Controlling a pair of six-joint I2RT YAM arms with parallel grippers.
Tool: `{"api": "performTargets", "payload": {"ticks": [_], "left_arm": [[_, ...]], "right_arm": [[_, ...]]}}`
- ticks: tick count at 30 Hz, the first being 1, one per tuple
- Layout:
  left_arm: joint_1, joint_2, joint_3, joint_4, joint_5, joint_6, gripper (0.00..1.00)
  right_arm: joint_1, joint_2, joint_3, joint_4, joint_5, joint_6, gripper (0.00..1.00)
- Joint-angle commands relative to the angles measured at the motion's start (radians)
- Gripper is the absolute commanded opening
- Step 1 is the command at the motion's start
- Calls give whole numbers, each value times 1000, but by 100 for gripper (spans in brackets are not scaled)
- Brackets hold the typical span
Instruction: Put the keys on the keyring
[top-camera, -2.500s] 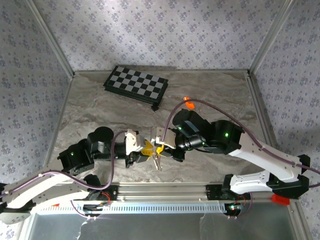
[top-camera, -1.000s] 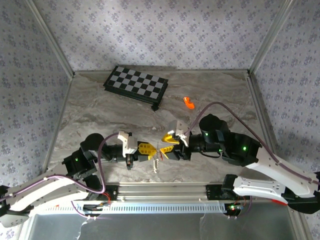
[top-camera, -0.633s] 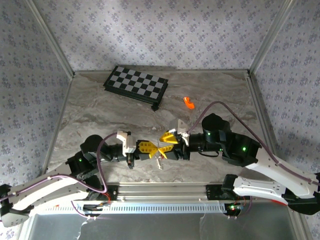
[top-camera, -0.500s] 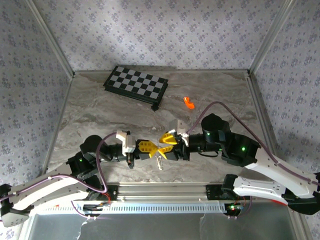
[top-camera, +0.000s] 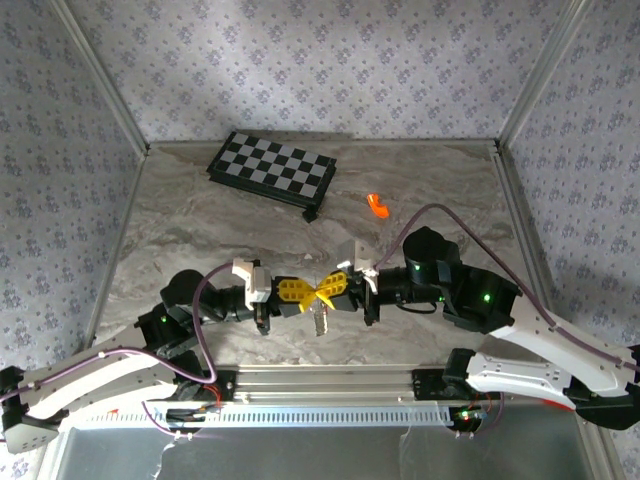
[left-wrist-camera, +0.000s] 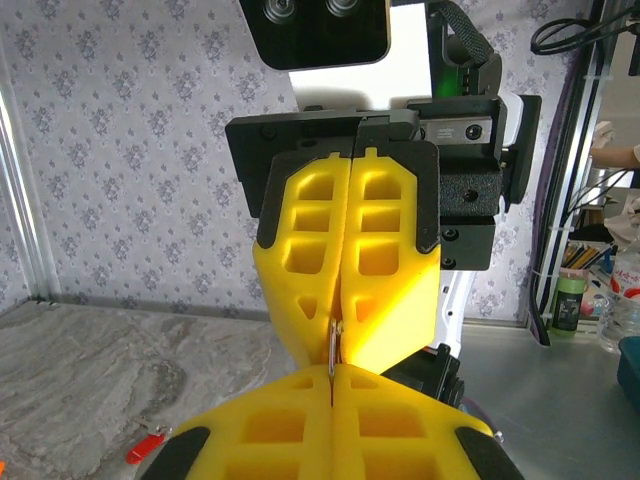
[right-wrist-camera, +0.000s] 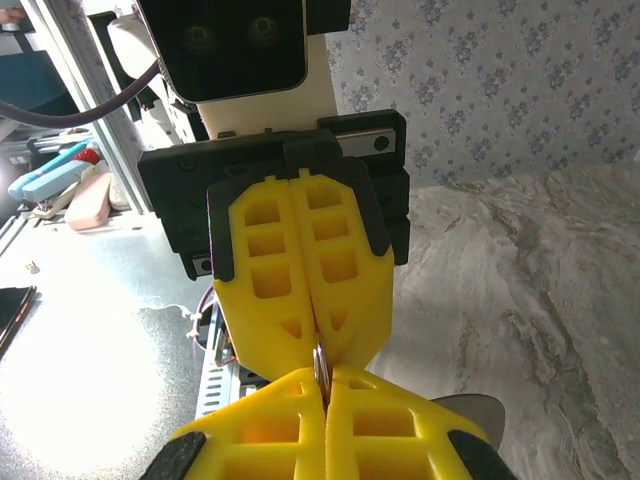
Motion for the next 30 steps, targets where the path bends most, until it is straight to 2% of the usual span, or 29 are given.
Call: {"api": "performTargets", "payload": {"ticks": [1, 3, 6, 8, 13, 22, 30], "left_arm": [[-6, -1, 50, -44, 0, 30, 0], [-6, -2, 87, -153, -19, 66, 3], [-6, -8, 140, -296, -58, 115, 21], [-6, -11, 166, -363, -68, 142, 25], [-5, 13, 212, -443, -55, 166, 26], [-6, 45, 214, -415, -51, 168, 25], [-6, 64, 214, -430, -58, 174, 15]], "right_arm": [[0, 16, 46, -73, 35, -44, 0], [3, 32, 86, -167, 56, -90, 0], [6, 70, 186, -306, 84, -159, 0], [7, 105, 244, -389, 90, -201, 0], [18, 184, 340, -507, 97, -268, 0], [28, 255, 399, -553, 72, -313, 0], [37, 260, 383, -532, 44, -314, 0]]}}
